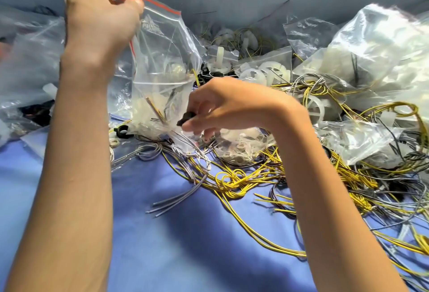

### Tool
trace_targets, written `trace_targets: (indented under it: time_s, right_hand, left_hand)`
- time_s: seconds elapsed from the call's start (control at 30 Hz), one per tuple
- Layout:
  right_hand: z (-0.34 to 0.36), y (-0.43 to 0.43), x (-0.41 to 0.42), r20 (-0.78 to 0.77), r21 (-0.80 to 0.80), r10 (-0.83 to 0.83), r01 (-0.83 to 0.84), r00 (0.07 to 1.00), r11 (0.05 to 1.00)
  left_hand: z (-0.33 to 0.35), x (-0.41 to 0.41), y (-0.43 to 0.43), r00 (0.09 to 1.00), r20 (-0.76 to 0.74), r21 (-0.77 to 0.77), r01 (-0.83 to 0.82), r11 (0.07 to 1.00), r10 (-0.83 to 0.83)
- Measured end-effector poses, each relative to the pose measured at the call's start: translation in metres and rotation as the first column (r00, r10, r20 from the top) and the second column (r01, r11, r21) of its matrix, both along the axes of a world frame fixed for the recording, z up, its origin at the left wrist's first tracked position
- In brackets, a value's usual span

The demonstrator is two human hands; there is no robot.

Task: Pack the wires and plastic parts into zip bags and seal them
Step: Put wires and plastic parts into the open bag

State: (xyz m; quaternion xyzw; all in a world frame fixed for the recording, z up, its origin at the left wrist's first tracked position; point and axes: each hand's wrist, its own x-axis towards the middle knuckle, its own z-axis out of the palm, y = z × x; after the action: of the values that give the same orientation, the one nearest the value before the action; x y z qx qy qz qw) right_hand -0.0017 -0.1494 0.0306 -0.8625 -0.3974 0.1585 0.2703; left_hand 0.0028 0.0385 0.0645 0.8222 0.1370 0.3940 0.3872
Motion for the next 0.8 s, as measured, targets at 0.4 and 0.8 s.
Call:
trace_targets:
  time_s: [0.4, 0.8]
  right_hand:
    - [0.019, -0.031, 0.008, 0.012, 0.326, -0.156, 0.143, 0.988, 0.934]
    - [0.016, -0.033, 0.013, 0.191, 0.238, -0.214, 0.166, 0.958, 0.957]
  left_hand:
    - [-0.001, 0.003, -0.028, 0.930, -0.229, 0.148, 0.327, 0.934, -0.289]
    - [0.003, -0.008, -0.070, 0.816, -0.365, 0.204, 0.541, 0.816, -0.449]
